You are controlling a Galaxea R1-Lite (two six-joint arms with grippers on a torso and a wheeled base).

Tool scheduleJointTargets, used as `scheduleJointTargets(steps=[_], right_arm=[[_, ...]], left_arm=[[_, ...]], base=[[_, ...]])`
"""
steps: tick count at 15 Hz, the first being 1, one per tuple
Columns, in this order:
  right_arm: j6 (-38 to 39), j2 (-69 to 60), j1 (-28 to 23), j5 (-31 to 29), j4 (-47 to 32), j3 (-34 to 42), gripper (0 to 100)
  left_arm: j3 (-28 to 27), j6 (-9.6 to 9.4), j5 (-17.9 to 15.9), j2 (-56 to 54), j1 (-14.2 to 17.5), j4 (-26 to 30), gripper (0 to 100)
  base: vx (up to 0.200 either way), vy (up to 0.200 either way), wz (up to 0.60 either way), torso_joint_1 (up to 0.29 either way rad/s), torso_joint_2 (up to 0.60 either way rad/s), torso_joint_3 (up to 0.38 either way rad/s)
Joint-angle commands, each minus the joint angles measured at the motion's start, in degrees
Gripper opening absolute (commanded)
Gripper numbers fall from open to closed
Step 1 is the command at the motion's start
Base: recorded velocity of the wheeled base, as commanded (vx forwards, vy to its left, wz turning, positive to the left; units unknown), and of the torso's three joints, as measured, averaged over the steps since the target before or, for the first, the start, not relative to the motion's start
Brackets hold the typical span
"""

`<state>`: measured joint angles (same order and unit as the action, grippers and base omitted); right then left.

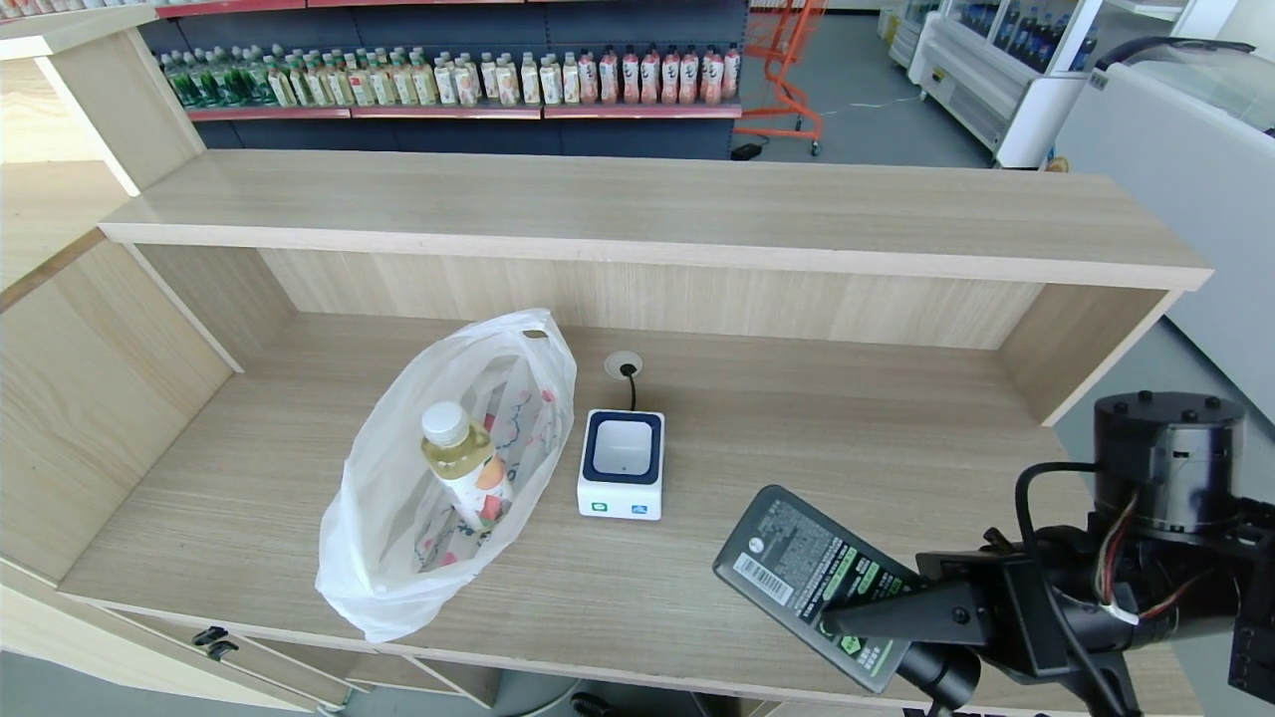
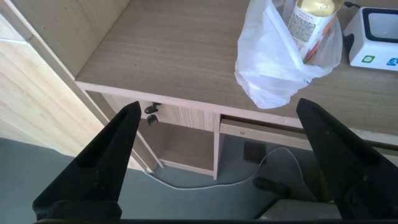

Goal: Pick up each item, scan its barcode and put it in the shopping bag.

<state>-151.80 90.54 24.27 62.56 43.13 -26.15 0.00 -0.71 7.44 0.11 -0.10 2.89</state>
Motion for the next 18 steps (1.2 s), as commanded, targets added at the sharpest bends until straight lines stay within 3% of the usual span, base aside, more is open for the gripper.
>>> scheduleJointTargets(steps=[1,10,18], right_arm=[[0.01,1.22,0.16,0.02,0.38,-1.01,0],[0.19,3.33,3.68,0.37,2.92,-4.88,0],[0.19,4.12,3.77,0.37,3.01,-4.96,0]], left_arm=[[0.0,0.0,0.03,-0.02,0.01,0.01,100],[0.0,0.0,0.03,-0.02,0.01,0.01,100],[0.0,0.0,0.03,-0.02,0.01,0.01,100]], base=[[0.0,0.0,0.0,0.0,0.0,0.0],[0.0,0.0,0.0,0.0,0.0,0.0],[0.0,0.0,0.0,0.0,0.0,0.0]])
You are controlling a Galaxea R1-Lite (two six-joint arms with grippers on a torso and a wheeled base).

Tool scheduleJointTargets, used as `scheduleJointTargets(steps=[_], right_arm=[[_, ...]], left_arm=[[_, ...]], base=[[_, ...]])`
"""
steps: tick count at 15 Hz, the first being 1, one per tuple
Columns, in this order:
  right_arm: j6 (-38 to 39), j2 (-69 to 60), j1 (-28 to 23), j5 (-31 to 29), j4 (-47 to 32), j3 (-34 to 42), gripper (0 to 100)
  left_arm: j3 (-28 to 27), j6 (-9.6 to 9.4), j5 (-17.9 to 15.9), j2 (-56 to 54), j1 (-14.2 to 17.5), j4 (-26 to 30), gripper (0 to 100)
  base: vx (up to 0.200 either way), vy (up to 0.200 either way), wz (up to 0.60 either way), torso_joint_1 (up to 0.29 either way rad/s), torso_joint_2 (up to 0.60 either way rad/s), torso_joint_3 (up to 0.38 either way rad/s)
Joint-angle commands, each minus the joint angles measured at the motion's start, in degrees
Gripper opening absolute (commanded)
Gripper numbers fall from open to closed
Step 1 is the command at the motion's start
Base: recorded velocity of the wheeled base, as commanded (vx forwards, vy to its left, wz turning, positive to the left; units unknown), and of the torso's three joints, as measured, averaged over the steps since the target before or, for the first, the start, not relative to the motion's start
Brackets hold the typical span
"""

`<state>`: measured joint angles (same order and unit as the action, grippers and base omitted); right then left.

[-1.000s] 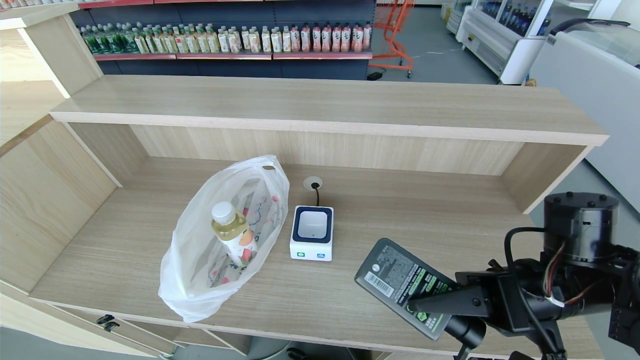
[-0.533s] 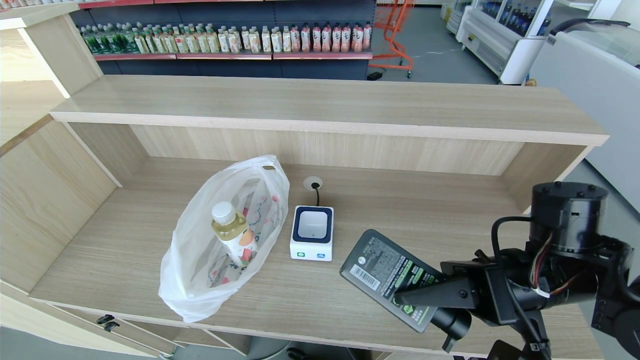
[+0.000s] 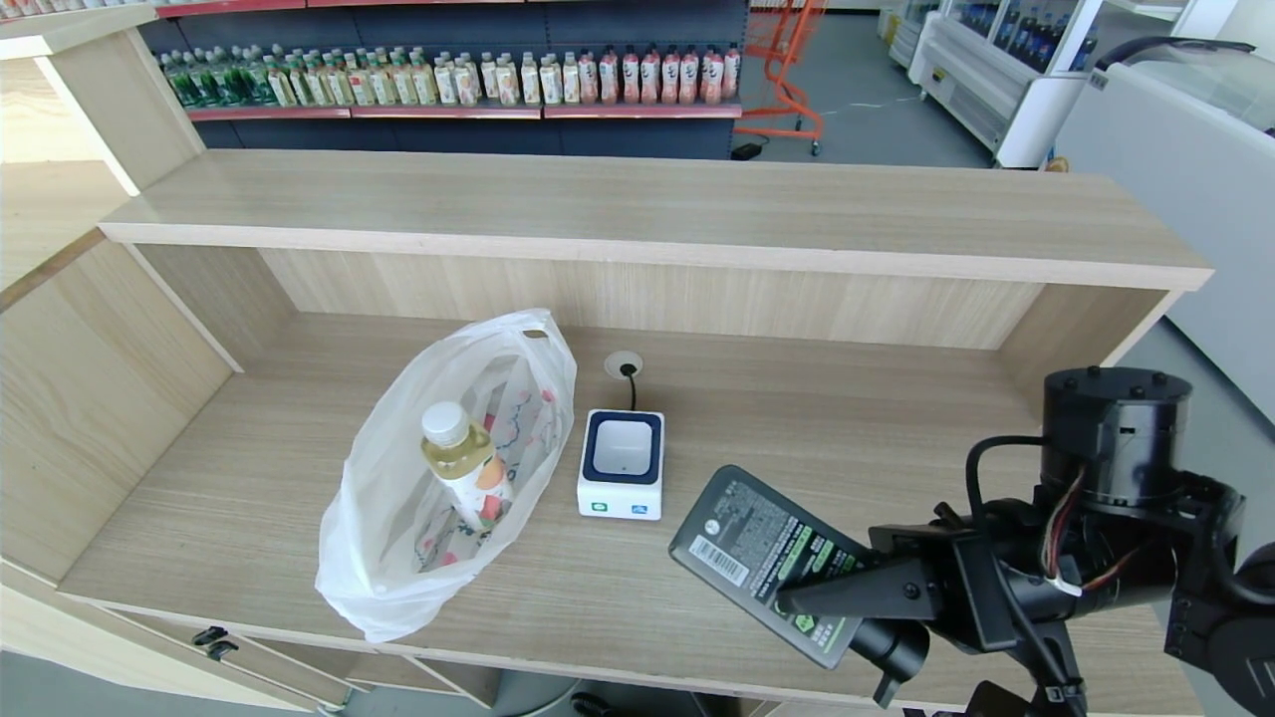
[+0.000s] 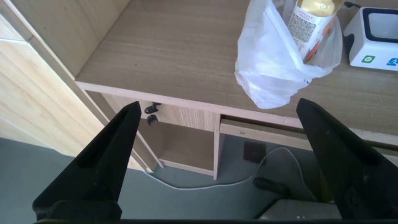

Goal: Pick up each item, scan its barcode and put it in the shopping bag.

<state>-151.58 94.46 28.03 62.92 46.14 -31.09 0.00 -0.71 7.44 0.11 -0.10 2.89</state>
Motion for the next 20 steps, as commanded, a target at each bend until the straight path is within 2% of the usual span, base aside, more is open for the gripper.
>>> scheduleJointTargets(steps=[1,6,7,9,10,11,12,13,15,17,18,20], right_arm=[[0.05,0.19,0.19,0.01,0.0,-0.03,0],[0.14,0.72,0.71,0.01,0.0,-0.55,0],[4.8,-0.6,0.27,-0.16,-0.26,-1.79,0],[25.63,-5.34,0.27,-0.6,-0.17,-2.84,0],[38.11,-8.42,-0.52,-3.06,-0.17,-2.58,0],[45.76,-9.39,-0.96,-7.46,0.09,-2.84,0],[57.18,-10.35,-1.75,-11.15,1.93,-4.42,0],[67.38,-11.5,-7.55,-11.15,3.69,-3.63,0],[74.67,-14.31,-15.02,-11.68,3.08,0.06,0],[93.66,-15.1,-18.45,-12.99,0.62,-1.08,0],[107.46,-15.45,-19.41,-18.0,0.62,-3.02,0],[128.73,-13.96,-16.86,-35.67,-0.61,-4.51,0]], left_arm=[[0.0,0.0,0.03,-0.02,0.01,0.01,100],[0.0,0.0,0.03,-0.02,0.01,0.01,100],[0.0,0.0,0.03,-0.02,0.01,0.01,100],[0.0,0.0,0.03,-0.02,0.01,0.01,100],[0.0,0.0,0.03,-0.02,0.01,0.01,100],[0.0,0.0,0.03,-0.02,0.01,0.01,100],[0.0,0.0,0.03,-0.02,0.01,0.01,100],[0.0,0.0,0.03,-0.02,0.01,0.01,100],[0.0,0.0,0.03,-0.02,0.01,0.01,100],[0.0,0.0,0.03,-0.02,0.01,0.01,100],[0.0,0.0,0.03,-0.02,0.01,0.01,100],[0.0,0.0,0.03,-0.02,0.01,0.01,100]], base=[[0.0,0.0,0.0,0.0,0.0,0.0],[0.0,0.0,0.0,0.0,0.0,0.0],[0.0,0.0,0.0,0.0,0.0,0.0],[0.0,0.0,0.0,0.0,0.0,0.0],[0.0,0.0,0.0,0.0,0.0,0.0],[0.0,0.0,0.0,0.0,0.0,0.0],[0.0,0.0,0.0,0.0,0.0,0.0],[0.0,0.0,0.0,0.0,0.0,0.0],[0.0,0.0,0.0,0.0,0.0,0.0],[0.0,0.0,0.0,0.0,0.0,0.0],[0.0,0.0,0.0,0.0,0.0,0.0],[0.0,0.0,0.0,0.0,0.0,0.0]])
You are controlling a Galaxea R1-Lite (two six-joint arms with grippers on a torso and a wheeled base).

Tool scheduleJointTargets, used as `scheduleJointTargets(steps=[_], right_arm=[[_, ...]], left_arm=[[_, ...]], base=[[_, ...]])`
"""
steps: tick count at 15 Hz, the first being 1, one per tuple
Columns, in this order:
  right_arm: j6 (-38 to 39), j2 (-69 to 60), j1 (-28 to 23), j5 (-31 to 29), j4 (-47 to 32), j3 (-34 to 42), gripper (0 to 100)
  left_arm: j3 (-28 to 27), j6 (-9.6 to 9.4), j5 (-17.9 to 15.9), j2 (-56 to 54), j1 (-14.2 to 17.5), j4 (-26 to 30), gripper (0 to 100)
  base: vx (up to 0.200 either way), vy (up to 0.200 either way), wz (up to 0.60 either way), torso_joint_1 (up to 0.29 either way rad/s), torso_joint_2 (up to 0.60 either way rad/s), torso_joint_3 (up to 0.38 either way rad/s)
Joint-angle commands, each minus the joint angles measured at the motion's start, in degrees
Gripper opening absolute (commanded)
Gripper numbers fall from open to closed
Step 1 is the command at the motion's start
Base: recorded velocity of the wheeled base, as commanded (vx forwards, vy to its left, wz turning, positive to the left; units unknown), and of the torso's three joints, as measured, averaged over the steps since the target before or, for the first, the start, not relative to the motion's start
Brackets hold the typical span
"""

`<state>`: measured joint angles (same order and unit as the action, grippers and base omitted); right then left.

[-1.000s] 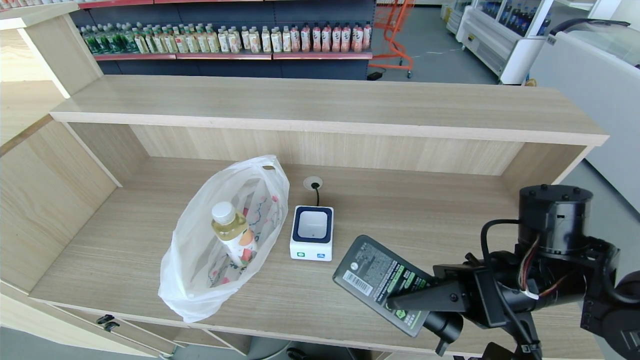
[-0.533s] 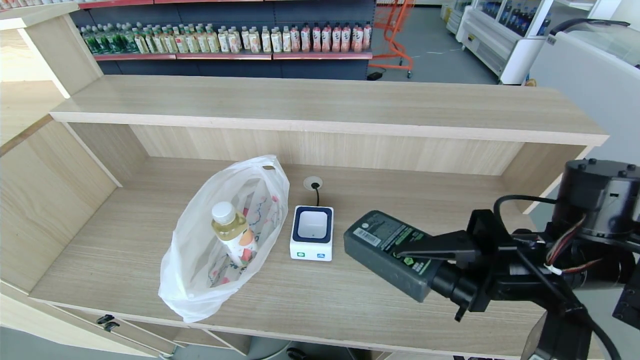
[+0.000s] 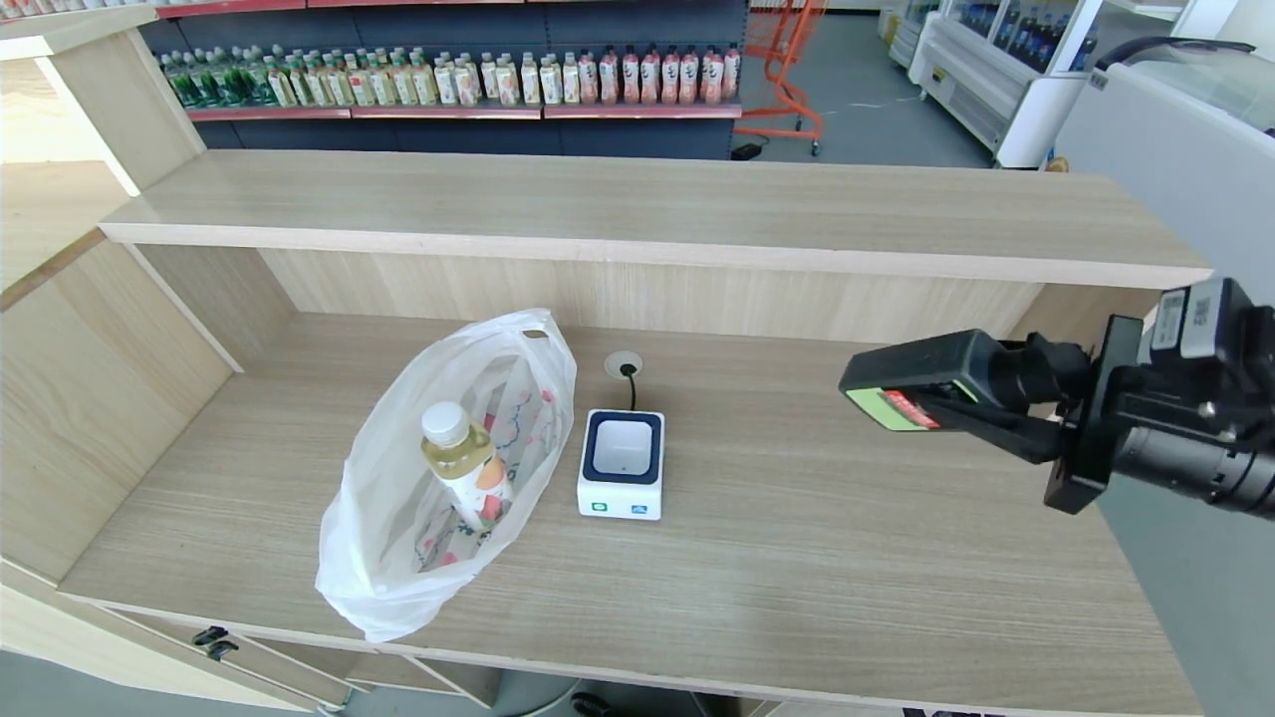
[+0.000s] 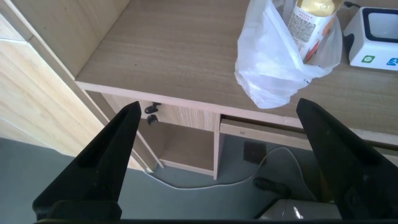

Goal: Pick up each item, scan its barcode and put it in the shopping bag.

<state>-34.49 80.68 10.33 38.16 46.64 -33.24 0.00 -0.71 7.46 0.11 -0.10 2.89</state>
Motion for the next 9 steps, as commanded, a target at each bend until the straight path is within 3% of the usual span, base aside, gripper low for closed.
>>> scheduleJointTargets(steps=[1,3,5,9], right_arm=[[22.8,1.59,5.23,-17.59,-2.87,-4.02,0],[42.84,4.84,10.94,-23.83,-7.18,-8.06,0],[56.37,10.03,14.64,-24.18,-9.55,-11.58,0],[67.62,19.78,20.52,-26.82,-9.64,-14.92,0]], left_arm=[[0.0,0.09,0.01,-0.02,0.01,0.01,100],[0.0,0.0,0.01,-0.02,0.01,0.01,100],[0.0,0.0,0.01,-0.02,0.01,0.01,100],[0.0,0.0,0.01,-0.02,0.01,0.01,100]], base=[[0.0,0.0,0.0,0.0,0.0,0.0],[0.0,0.0,0.0,0.0,0.0,0.0],[0.0,0.0,0.0,0.0,0.0,0.0],[0.0,0.0,0.0,0.0,0.0,0.0]])
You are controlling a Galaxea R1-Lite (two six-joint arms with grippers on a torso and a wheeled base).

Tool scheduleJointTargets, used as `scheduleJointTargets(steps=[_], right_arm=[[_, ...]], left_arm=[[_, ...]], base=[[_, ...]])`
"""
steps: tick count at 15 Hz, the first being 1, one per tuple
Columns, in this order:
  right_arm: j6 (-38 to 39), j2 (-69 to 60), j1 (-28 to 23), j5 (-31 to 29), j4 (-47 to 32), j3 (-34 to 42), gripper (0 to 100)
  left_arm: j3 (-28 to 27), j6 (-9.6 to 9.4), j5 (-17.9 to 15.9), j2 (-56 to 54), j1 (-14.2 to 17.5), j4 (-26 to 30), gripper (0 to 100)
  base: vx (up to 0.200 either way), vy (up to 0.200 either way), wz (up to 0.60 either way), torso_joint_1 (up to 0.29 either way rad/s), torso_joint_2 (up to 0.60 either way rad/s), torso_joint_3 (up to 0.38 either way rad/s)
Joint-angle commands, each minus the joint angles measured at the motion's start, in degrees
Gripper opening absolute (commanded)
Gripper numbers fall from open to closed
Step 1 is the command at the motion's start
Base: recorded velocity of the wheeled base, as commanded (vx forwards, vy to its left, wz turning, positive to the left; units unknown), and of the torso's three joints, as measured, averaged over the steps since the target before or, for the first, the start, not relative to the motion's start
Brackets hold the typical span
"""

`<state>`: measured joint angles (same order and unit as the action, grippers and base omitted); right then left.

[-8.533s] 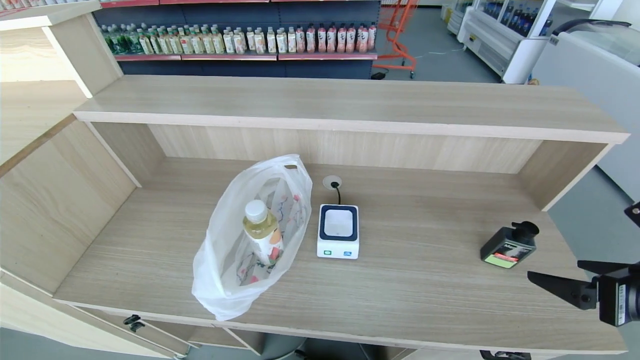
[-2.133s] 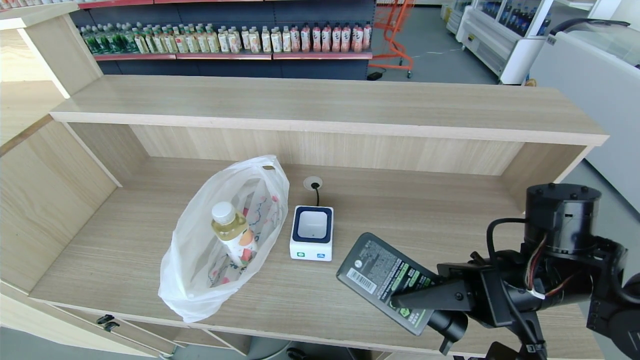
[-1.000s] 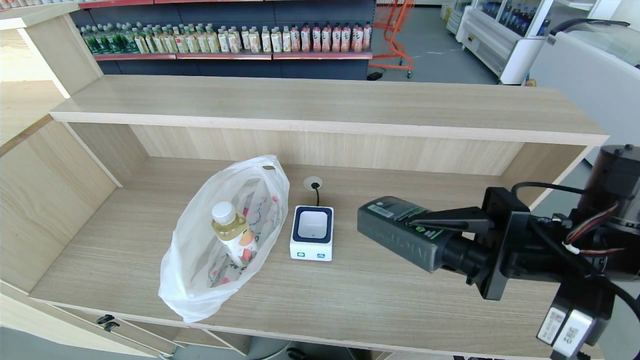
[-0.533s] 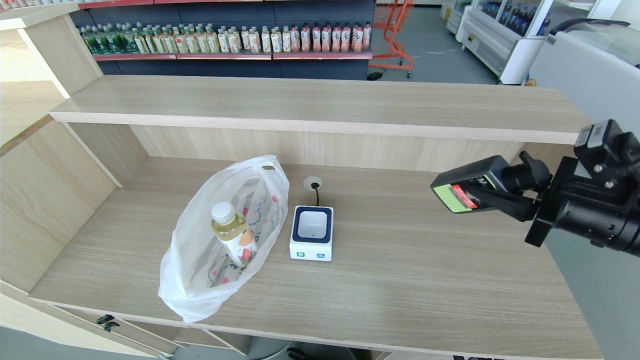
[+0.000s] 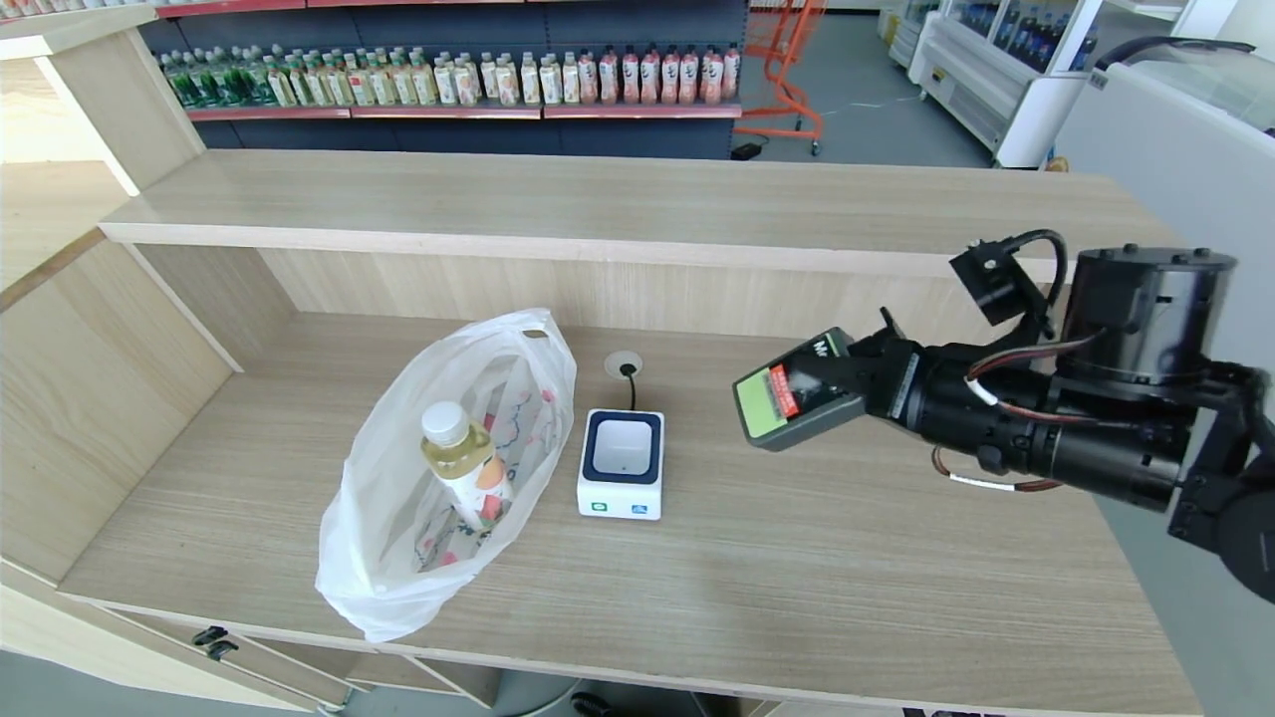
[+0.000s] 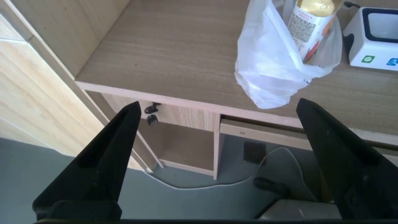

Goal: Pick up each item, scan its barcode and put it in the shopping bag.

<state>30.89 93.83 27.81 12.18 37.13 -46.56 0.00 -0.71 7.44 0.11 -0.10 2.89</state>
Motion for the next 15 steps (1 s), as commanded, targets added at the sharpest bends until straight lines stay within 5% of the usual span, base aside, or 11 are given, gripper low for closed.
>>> scheduleJointTargets(steps=[1,15], right_arm=[[2.77,8.21,3.92,-0.66,-0.13,-1.96,0],[1.89,24.03,7.17,-1.02,-1.27,-16.9,0]], left_arm=[[0.0,0.0,0.03,-0.02,0.01,0.01,100],[0.0,0.0,0.03,-0.02,0.01,0.01,100]], base=[[0.0,0.0,0.0,0.0,0.0,0.0],[0.0,0.0,0.0,0.0,0.0,0.0]])
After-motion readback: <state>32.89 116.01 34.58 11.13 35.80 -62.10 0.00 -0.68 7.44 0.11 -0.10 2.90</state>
